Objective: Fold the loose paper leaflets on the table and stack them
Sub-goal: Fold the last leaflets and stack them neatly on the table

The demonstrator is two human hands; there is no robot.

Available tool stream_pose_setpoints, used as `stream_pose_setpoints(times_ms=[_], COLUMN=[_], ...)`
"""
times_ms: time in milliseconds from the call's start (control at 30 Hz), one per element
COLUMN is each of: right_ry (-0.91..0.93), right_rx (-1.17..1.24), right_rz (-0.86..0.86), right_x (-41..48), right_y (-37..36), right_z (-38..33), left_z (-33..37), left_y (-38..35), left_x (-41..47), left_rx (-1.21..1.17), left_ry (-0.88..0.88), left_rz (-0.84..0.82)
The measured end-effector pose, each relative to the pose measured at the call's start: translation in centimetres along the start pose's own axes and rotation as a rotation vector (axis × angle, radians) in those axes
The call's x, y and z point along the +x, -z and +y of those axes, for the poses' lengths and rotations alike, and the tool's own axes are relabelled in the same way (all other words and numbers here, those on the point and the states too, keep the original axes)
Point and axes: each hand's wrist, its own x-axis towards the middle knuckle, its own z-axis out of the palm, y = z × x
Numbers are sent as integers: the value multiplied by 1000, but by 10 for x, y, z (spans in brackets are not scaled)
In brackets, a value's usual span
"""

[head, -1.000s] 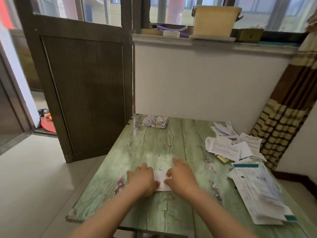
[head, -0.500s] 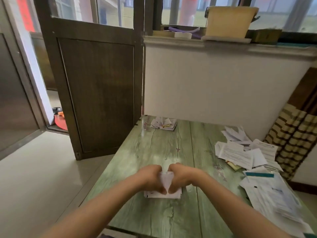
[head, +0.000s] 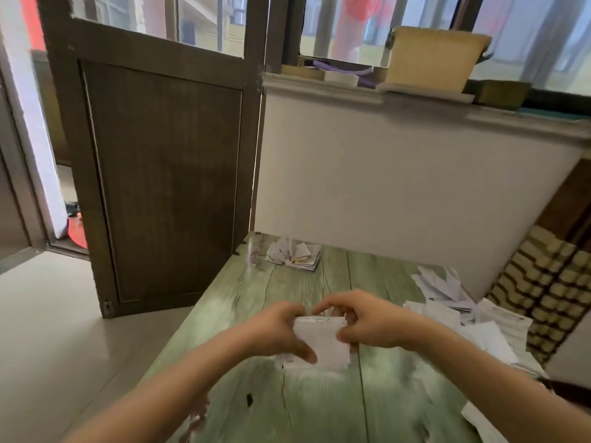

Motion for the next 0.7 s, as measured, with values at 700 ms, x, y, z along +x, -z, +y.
stream_pose_setpoints(times_ms=[700], right_ry=[-664], right_rx=[546], right_rz=[917], right_x=[240], right_y=[23], right_z=[118], left_z=[-45], left_y=[-60], left_x=[130], left_rx=[-113], left_ry=[-13], left_rz=[647])
